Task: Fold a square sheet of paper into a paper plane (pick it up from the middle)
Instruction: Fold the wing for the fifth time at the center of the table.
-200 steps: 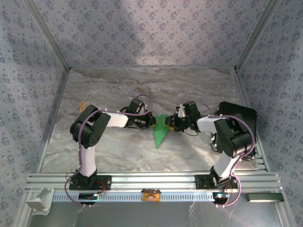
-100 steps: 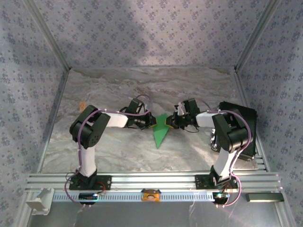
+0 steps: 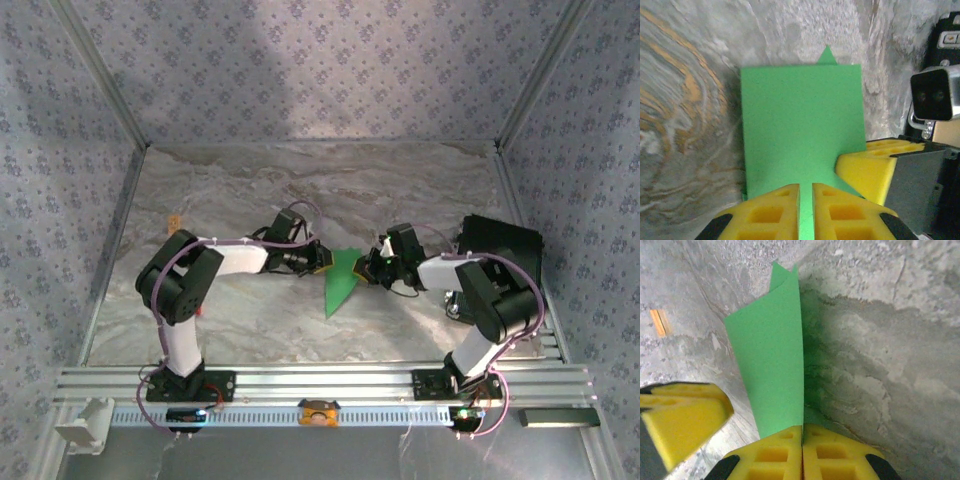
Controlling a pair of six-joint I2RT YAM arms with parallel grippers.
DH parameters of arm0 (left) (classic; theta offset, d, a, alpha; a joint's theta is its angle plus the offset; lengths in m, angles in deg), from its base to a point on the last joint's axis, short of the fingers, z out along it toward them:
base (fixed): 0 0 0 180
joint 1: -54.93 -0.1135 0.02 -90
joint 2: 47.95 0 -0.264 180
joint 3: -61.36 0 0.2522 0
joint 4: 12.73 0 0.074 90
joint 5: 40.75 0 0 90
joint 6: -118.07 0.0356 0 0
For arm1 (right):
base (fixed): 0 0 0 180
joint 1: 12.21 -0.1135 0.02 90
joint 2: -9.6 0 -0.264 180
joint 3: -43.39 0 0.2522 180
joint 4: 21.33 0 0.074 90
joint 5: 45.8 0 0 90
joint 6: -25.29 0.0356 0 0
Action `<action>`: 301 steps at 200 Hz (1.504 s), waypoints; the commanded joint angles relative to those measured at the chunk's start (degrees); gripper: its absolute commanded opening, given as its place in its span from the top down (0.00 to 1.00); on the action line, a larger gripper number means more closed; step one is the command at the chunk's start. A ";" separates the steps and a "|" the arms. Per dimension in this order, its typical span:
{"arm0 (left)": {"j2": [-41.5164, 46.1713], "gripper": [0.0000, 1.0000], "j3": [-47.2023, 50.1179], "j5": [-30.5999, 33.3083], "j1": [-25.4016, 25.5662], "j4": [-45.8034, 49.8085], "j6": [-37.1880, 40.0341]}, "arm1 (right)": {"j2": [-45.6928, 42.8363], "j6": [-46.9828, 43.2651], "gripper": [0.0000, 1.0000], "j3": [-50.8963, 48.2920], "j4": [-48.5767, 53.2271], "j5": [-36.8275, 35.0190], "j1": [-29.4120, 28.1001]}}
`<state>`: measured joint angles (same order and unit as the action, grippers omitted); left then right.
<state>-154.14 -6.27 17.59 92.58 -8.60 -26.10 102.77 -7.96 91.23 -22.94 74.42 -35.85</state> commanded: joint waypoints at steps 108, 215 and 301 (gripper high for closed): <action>-7.01 0.94 -4.03 1.55 1.41 7.16 1.41 | -0.81 -9.83 0.67 2.37 3.49 7.04 1.71; -6.49 0.94 -3.97 1.32 1.37 6.40 1.79 | 5.52 -13.04 0.67 4.84 2.50 13.19 5.20; -4.73 0.92 -4.05 1.12 1.15 5.98 2.47 | 5.53 -14.68 0.79 5.45 4.10 13.19 6.15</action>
<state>-159.08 -9.92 18.42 93.93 -4.76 -24.94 108.25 -21.12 95.30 -20.10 86.55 -30.12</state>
